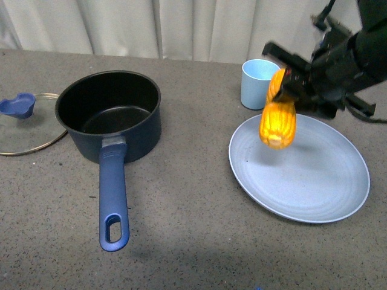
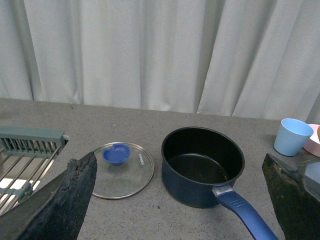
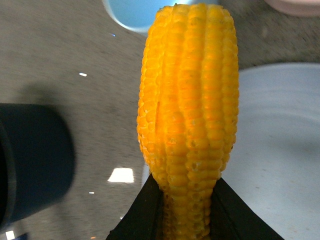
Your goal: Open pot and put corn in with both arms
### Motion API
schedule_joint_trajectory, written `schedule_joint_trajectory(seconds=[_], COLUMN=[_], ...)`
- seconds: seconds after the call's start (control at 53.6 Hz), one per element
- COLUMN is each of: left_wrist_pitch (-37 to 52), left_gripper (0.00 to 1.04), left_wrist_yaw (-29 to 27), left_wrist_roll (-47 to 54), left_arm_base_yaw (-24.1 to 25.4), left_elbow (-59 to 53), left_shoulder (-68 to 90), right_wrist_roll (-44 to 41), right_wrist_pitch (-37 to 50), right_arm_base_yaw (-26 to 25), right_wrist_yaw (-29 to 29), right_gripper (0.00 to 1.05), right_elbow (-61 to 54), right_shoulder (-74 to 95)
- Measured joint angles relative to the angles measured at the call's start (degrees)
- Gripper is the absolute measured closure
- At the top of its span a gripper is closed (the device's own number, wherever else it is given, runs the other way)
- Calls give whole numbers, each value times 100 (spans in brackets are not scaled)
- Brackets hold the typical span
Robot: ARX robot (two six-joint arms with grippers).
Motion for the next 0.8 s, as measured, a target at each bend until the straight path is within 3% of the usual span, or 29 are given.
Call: schedule_joint_trajectory(seconds=[0.336, 0.56, 0.803], left_wrist_pitch=[0, 0, 0], left_gripper=[7, 7, 7], left_wrist_yaw=[0, 0, 0], left_wrist_roll=[0, 0, 0], left_arm_base_yaw=[0, 0, 0], left_elbow=[0, 0, 0], left_shoulder=[0, 0, 0], right_wrist_roll=[1193, 1515, 1611], right_wrist_pitch=[372, -168, -387], right_arm_base_yaw=[389, 841, 1314], right_wrist_yaw=[-1421, -1641, -1875], right_gripper=[93, 93, 93], right_elbow=[1394, 2632, 3108], right_shoulder=[33, 761, 1248])
